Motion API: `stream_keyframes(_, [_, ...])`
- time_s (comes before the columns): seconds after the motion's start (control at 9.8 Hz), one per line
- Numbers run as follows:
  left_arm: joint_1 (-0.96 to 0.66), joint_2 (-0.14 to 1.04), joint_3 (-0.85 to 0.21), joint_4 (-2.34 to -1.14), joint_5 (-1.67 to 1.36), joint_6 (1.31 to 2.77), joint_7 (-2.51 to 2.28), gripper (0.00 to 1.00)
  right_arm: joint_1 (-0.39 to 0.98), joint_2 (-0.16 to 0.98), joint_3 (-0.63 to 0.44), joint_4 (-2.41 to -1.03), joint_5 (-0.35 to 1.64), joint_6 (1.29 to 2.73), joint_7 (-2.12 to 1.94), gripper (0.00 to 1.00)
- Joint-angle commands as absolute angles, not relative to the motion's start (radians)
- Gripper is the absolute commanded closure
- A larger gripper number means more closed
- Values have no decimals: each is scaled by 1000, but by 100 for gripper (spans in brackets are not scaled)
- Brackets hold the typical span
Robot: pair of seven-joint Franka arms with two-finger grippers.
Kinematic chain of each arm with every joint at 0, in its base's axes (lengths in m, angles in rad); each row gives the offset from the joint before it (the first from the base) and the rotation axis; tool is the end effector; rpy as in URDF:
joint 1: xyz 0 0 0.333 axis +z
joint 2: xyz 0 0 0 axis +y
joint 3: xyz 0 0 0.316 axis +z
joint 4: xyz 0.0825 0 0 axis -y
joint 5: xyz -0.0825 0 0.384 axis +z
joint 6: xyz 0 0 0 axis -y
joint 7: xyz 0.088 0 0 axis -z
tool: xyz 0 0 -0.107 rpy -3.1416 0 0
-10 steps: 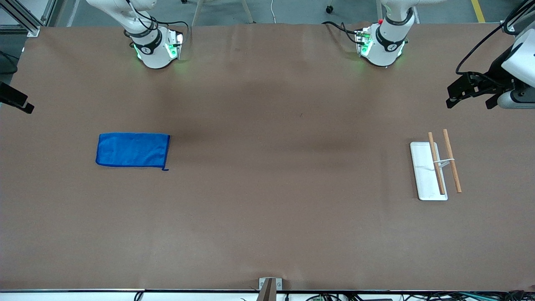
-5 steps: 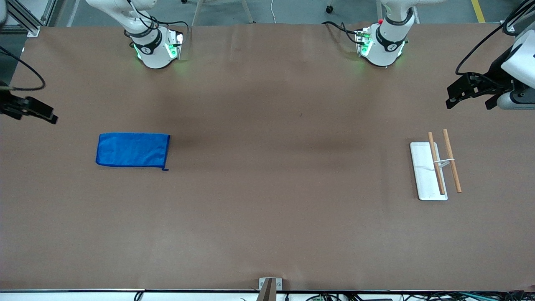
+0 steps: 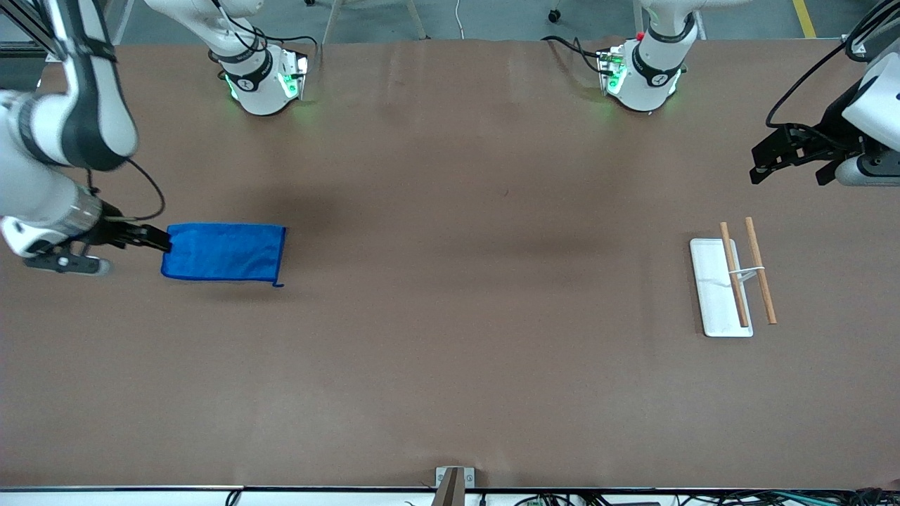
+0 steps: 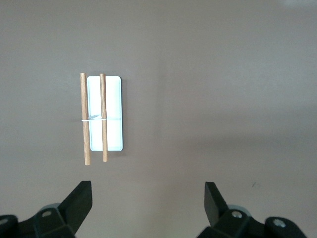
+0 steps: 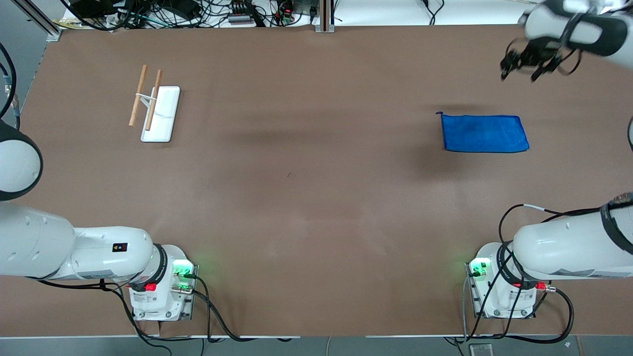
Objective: Right arm passes towel to left arm to hang
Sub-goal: 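Lower the right gripper onto the blue towel's edge and grasp it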
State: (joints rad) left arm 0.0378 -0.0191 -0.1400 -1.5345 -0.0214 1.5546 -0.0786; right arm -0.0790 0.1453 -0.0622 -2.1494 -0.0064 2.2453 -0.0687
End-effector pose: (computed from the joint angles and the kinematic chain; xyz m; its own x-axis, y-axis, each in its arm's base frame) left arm 0.5443 -0.0590 0.6506 0.9990 -0.0240 0.0374 -0.0248 -0.9995 0.0217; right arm 0.5469 -0.0776 0.3301 0.9964 -0.0681 -0.0500 -0.0676 -0.9977 0.0104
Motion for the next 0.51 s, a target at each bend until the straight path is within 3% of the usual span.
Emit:
stream_keyframes(0.0, [41, -5, -141, -1555, -34, 1565, -69, 0, -109, 257, -57, -2212, -21, 2395, -147, 0])
stream_keyframes(0.2, [41, -2, -141, -1554, -34, 1565, -69, 0, -110, 301, -57, -2307, -21, 2585, -161, 0])
stream_keyframes(0.41, [41, 2, -141, -1554, -34, 1566, -69, 0, -114, 313, -57, -2336, -23, 2611, -163, 0])
